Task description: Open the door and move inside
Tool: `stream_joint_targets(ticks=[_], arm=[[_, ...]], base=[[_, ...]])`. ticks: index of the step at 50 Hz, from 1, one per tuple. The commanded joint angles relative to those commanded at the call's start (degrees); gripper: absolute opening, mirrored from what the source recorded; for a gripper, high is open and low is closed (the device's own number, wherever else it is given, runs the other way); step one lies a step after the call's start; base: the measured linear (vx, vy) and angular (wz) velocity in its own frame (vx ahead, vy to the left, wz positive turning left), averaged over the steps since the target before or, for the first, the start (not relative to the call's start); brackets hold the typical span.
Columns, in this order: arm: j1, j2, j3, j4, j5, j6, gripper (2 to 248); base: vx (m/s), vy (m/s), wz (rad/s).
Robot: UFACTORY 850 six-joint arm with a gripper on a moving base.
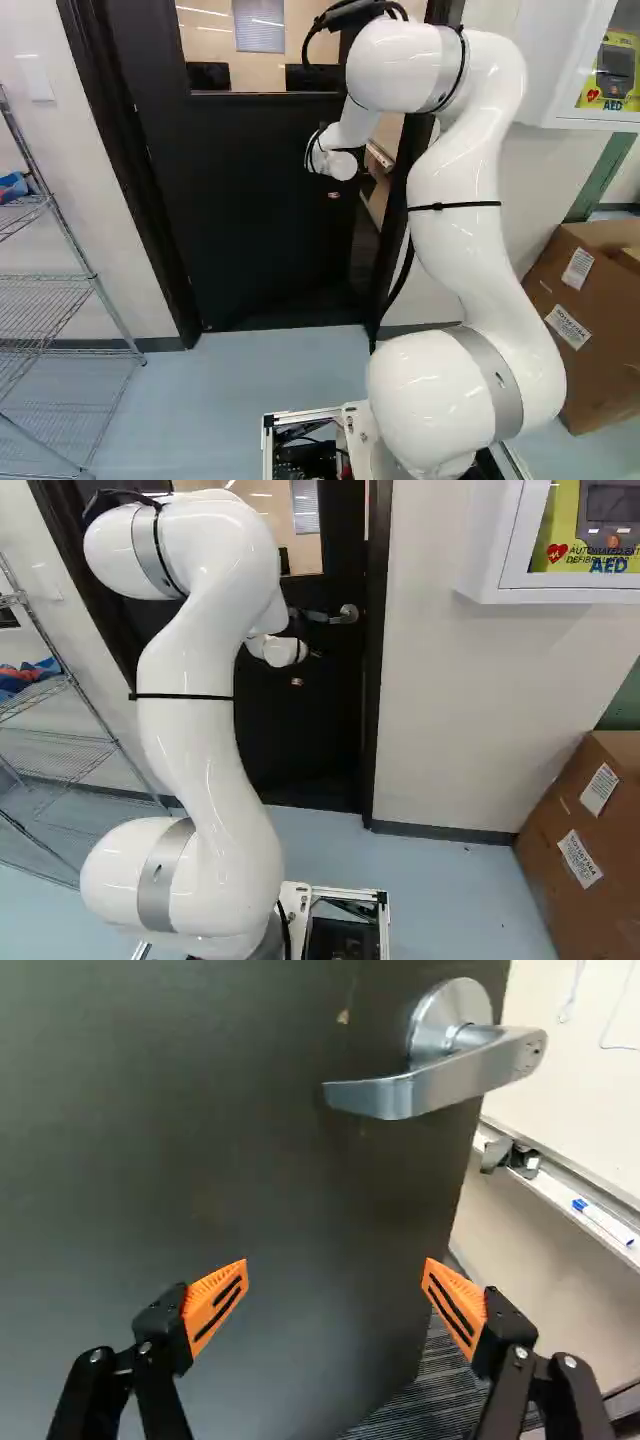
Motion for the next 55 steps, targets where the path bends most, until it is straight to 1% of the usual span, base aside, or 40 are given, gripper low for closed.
stream_joint_targets(ticks=[11, 19, 22, 31, 55], arm=[[1.5, -0.55, -0.73, -6.55, -0.86, 0.0, 247], [2.52, -1.86, -2.47, -11.28, -1.81, 0.0, 247], [2.86, -2.53, -3.36, -12.36, -2.0, 0.0, 247], [3.79, -4.72, -6.3, -13.34, -2.17, 0.0, 247], [6.05, -11.06, -15.0, -13.44, -2.19, 0.0, 247]], base=[[0.0, 0.0, 0.0], [0.0, 0.0, 0.0], [0.0, 0.0, 0.0], [0.0, 0.0, 0.0], [0.0, 0.0, 0.0]])
